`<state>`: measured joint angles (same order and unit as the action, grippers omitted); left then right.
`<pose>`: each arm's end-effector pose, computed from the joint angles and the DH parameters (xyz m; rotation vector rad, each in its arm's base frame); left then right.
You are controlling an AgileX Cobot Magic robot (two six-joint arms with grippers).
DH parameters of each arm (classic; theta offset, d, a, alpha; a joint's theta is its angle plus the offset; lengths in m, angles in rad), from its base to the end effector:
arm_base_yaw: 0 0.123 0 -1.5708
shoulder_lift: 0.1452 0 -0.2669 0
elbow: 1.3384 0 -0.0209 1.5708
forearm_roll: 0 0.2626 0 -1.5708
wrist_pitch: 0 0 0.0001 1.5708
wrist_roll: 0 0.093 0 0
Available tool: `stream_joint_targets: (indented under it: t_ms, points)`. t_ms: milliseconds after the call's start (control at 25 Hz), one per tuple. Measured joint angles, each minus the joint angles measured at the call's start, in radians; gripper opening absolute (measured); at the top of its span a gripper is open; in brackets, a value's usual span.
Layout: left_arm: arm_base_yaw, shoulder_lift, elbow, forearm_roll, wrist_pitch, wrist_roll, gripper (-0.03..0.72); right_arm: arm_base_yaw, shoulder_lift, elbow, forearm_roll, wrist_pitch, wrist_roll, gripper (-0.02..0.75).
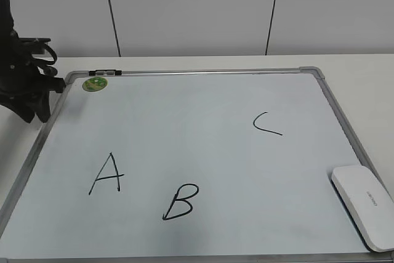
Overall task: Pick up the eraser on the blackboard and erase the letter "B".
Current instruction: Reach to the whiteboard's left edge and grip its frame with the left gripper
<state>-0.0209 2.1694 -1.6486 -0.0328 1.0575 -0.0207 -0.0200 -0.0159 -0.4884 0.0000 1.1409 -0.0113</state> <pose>0.4350 -0.0118 0.1354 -0.0226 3.0621 -0.0473 0.0209 -0.0004 0.2725 0.0092 2.1202 -0.0186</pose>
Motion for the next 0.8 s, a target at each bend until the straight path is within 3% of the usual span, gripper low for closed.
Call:
stream_joint_targets:
  t_ms: [800]
  points:
    - [0.013,0.064,0.000,-0.051,-0.019,0.040,0.243,0.000,0.000,0.000,0.000,-0.002,0.000,0.514]
